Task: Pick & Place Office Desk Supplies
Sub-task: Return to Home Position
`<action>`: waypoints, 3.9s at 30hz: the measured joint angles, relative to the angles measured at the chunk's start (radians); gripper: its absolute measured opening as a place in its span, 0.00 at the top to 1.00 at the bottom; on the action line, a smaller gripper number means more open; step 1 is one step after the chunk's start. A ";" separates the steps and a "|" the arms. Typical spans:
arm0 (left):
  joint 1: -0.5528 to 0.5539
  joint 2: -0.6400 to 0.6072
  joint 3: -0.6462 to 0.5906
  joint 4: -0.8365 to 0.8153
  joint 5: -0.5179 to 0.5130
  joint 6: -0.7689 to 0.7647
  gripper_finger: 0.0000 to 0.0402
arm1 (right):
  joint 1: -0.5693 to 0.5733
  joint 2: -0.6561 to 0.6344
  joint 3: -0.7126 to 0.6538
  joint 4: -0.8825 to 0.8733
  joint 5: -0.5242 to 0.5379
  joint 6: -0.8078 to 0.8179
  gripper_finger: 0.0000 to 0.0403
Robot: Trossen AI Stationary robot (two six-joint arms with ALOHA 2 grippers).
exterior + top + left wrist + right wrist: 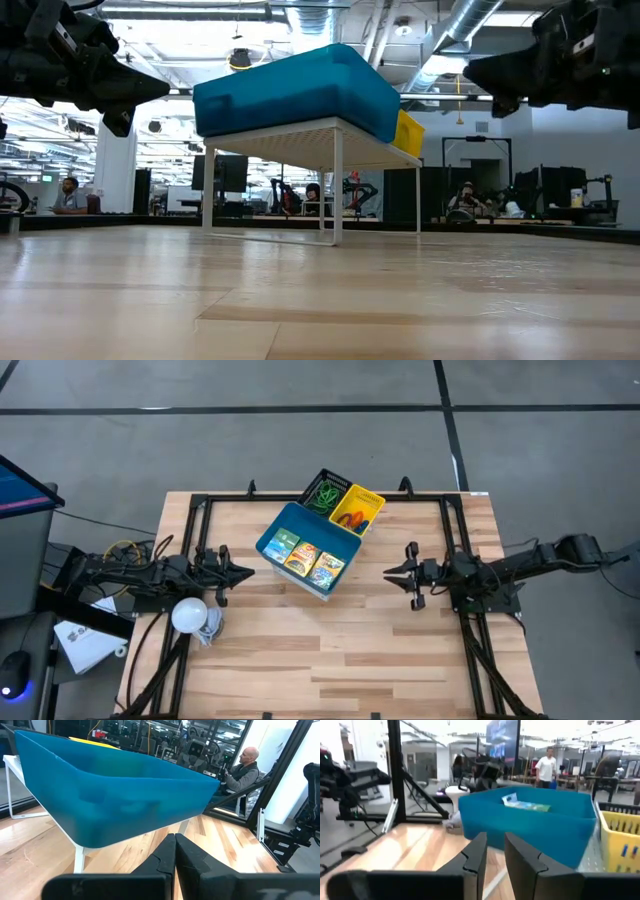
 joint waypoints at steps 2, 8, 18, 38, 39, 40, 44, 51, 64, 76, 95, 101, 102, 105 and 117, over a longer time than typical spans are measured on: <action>0.000 0.000 0.000 0.000 0.000 0.000 1.00 | 0.000 -0.031 0.000 -0.050 0.000 -0.001 0.84; 0.000 0.000 0.000 0.000 0.000 0.000 1.00 | 0.000 -0.135 0.000 -0.203 0.000 -0.017 0.84; 0.000 0.000 0.000 0.000 0.000 0.000 1.00 | 0.000 -0.468 0.000 -0.618 0.000 -0.053 0.84; 0.001 0.008 0.000 0.003 0.000 0.000 1.00 | -0.023 -0.878 0.000 -0.982 -0.020 -0.009 0.84; 0.001 0.008 0.000 0.003 0.000 0.000 1.00 | -0.026 -0.878 -0.001 -0.982 -0.020 0.009 0.84; 0.001 0.008 0.000 0.003 0.000 0.000 1.00 | -0.029 -0.878 0.000 -0.982 -0.021 0.029 0.84; 0.001 0.008 0.000 0.003 0.000 0.000 1.00 | -0.032 -0.878 -0.001 -0.982 -0.021 0.044 0.84; 0.001 0.008 0.000 0.003 0.000 0.000 1.00 | -0.032 -0.863 -0.001 -0.983 -0.024 0.045 0.84; 0.001 0.008 0.000 0.003 0.000 0.000 1.00 | -0.032 -0.859 -0.001 -0.983 -0.024 0.045 0.84; 0.001 0.008 0.000 0.003 0.000 0.000 1.00 | -0.032 -0.859 -0.001 -0.983 -0.024 0.045 0.84; 0.001 0.008 0.000 0.003 0.000 0.000 1.00 | -0.032 -0.859 -0.001 -0.983 -0.024 0.045 0.84; 0.001 0.008 0.000 0.003 0.000 0.000 1.00 | -0.032 -0.859 -0.001 -0.983 -0.024 0.045 0.84; 0.001 0.008 0.000 0.003 0.000 0.000 1.00 | -0.032 -0.859 -0.001 -0.983 -0.024 0.045 0.84; 0.001 0.008 0.000 0.003 0.000 0.000 1.00 | -0.032 -0.859 -0.001 -0.983 -0.024 0.046 0.84; 0.001 0.008 0.000 0.003 0.000 0.000 1.00 | -0.032 -0.859 -0.001 -0.984 -0.024 0.046 0.84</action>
